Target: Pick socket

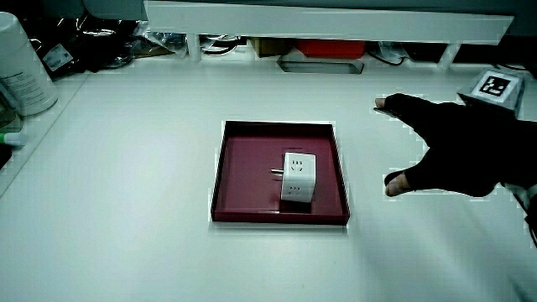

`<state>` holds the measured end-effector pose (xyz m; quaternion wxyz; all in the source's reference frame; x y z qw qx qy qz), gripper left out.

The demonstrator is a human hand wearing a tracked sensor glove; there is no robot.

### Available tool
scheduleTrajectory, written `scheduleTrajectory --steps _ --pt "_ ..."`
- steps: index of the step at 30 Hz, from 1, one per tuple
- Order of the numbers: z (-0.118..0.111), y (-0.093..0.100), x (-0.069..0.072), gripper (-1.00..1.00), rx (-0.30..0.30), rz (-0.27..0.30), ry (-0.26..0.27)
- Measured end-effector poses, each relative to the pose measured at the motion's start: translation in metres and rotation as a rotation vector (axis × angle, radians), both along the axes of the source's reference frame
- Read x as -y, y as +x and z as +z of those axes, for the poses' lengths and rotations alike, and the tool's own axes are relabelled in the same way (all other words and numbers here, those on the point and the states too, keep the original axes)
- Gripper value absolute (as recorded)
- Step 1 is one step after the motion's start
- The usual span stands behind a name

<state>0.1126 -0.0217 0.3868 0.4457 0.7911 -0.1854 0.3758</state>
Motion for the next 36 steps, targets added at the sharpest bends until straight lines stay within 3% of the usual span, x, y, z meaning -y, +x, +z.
scheduleTrajectory --steps 1,2,4,7,10,12,13,14,15,17,25,36 --pt "0.003 -0.004 0.002 0.0 -0.021 -0.012 -0.001" --pt "0.009 -0.009 0.004 0.0 0.028 -0.031 0.03" --pt "0.015 -0.017 0.007 0.0 0.025 -0.055 0.057" --pt "0.022 -0.028 0.011 0.0 0.017 -0.071 0.059" --pt "0.031 -0.037 0.015 0.0 -0.003 -0.087 0.191" --pt "0.034 -0.044 0.016 0.0 0.006 -0.105 0.174" --pt "0.039 -0.046 0.016 0.0 -0.004 -0.096 0.056" --pt "0.042 -0.05 0.018 0.0 -0.002 -0.104 0.167" --pt "0.046 -0.053 0.018 0.0 0.0 -0.1 0.056" --pt "0.048 -0.06 0.02 0.0 -0.036 -0.099 0.157" --pt "0.071 -0.077 0.021 0.0 -0.071 -0.126 0.126" --pt "0.096 -0.089 0.023 0.0 -0.102 -0.115 0.096"
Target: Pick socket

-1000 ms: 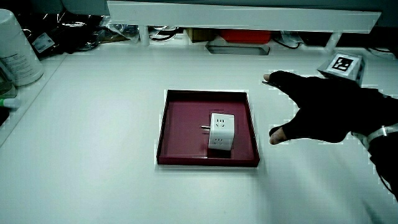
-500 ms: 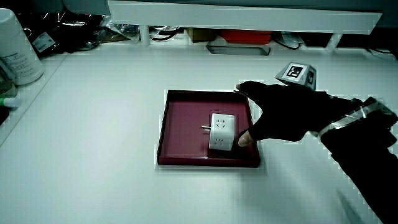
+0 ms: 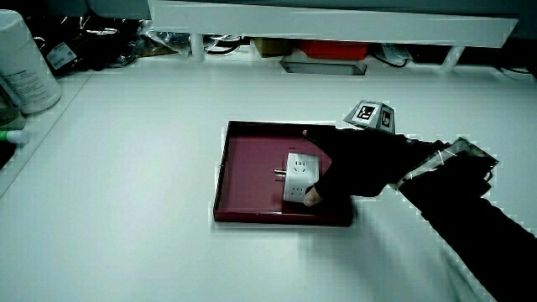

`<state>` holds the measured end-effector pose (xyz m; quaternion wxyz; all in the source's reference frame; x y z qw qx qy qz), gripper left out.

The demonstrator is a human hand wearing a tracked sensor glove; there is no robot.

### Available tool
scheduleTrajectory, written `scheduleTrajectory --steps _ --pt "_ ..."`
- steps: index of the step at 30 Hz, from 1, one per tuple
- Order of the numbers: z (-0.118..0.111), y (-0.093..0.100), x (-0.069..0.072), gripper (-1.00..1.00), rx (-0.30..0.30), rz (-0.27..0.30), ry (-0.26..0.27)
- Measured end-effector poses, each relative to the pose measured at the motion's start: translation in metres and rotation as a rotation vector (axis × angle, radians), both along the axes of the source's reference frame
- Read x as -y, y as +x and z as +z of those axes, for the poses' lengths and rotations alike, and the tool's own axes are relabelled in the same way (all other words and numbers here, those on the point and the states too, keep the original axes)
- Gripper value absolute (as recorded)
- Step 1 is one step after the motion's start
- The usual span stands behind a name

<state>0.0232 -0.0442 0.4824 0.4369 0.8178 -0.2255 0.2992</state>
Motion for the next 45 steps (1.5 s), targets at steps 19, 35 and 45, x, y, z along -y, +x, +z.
scheduleTrajectory --steps 19,35,45 --pt "0.015 -0.006 -0.003 0.16 0.004 0.029 0.015" --pt "0.014 -0.001 -0.004 0.8 0.057 0.09 0.065" --pt "-0.003 0.005 -0.002 1.0 0.112 0.089 0.095"
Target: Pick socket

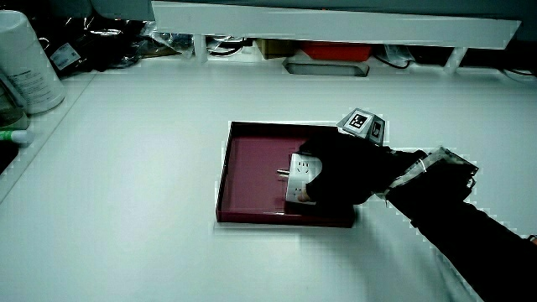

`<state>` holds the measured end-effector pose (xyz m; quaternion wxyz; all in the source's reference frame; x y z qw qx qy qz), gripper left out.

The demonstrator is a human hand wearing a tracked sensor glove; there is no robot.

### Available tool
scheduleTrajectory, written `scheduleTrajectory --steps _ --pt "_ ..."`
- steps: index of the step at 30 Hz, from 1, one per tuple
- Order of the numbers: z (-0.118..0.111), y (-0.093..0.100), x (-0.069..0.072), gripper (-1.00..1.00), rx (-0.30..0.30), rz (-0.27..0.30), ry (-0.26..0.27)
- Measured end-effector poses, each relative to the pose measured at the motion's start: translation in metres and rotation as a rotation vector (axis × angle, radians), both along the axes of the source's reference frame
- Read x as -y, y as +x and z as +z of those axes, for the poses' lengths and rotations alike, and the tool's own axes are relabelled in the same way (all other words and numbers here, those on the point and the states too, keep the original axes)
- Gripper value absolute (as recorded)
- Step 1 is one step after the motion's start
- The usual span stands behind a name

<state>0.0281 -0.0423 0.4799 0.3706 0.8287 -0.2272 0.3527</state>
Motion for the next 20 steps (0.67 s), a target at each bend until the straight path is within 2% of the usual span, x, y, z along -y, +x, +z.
scheduleTrajectory --steps 1,4,5,6,8,9,10,11,12,13,15,16,17,18,19,20 --pt "-0.004 0.001 0.001 1.0 0.001 -0.005 -0.006" --pt "-0.016 0.006 0.002 1.0 0.008 -0.01 0.022" --pt "-0.021 0.007 0.003 1.0 0.027 -0.014 0.017" --pt "-0.023 0.01 0.004 1.0 0.014 -0.01 0.04" --pt "-0.034 0.016 0.005 1.0 0.041 -0.016 0.038" --pt "-0.033 0.02 0.007 1.0 0.032 -0.015 0.059" --pt "-0.024 0.023 0.01 1.0 0.162 -0.052 0.042" --pt "-0.03 0.027 0.011 1.0 0.149 -0.045 0.041" --pt "-0.035 0.031 0.012 1.0 0.17 -0.041 0.047" --pt "-0.04 0.036 0.013 1.0 0.161 -0.037 0.047" --pt "-0.047 0.045 0.015 1.0 0.18 -0.018 0.045" --pt "-0.048 0.049 0.016 1.0 0.221 -0.026 0.063" --pt "-0.054 0.053 0.017 1.0 0.184 -0.007 0.035" --pt "-0.057 0.058 0.017 1.0 0.192 -0.005 0.045" --pt "-0.057 0.062 0.017 1.0 0.255 0.019 -0.019" --pt "-0.057 0.066 0.018 1.0 0.276 0.026 -0.014"
